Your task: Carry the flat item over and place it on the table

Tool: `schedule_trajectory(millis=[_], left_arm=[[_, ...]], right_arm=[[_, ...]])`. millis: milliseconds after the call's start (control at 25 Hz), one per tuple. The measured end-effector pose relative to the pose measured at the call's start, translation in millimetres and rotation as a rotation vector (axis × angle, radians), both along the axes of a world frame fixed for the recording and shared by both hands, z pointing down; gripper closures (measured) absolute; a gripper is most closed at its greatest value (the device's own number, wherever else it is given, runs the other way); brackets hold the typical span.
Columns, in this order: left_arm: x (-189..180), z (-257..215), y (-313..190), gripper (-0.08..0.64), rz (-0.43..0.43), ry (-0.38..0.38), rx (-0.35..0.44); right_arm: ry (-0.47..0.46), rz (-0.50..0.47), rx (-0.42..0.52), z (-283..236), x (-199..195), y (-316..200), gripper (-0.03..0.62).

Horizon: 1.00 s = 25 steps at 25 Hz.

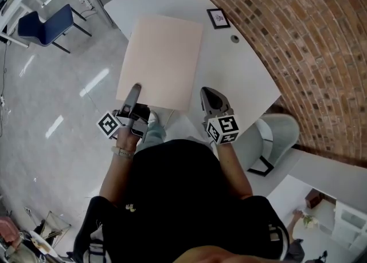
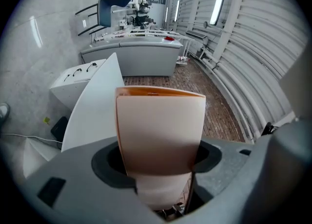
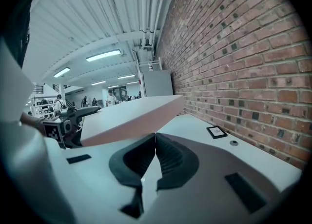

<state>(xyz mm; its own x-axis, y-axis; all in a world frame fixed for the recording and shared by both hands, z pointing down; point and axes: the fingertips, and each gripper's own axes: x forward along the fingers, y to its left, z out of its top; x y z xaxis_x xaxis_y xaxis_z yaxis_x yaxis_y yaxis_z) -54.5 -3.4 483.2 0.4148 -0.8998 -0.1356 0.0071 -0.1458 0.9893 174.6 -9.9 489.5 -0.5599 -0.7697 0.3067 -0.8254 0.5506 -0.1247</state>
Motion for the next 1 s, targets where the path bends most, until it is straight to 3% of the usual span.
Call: schedule_trajectory(millis=[280, 520, 1000], left_arm=[[-47, 12, -56, 0.273, 0.052, 0.004, -0.048], [-76, 34, -96, 0.273, 0.123, -0.044, -0.082], [-82, 90, -139, 0.273, 0.221, -0.041, -0.198]], right_arm=[[0.017, 0.048, -0.011, 0, -46, -54, 0.581], [0.032, 0.073, -0.016, 3, -83, -90, 0.581], [0.126, 0.050, -0.104, 29, -124, -124, 0.580]])
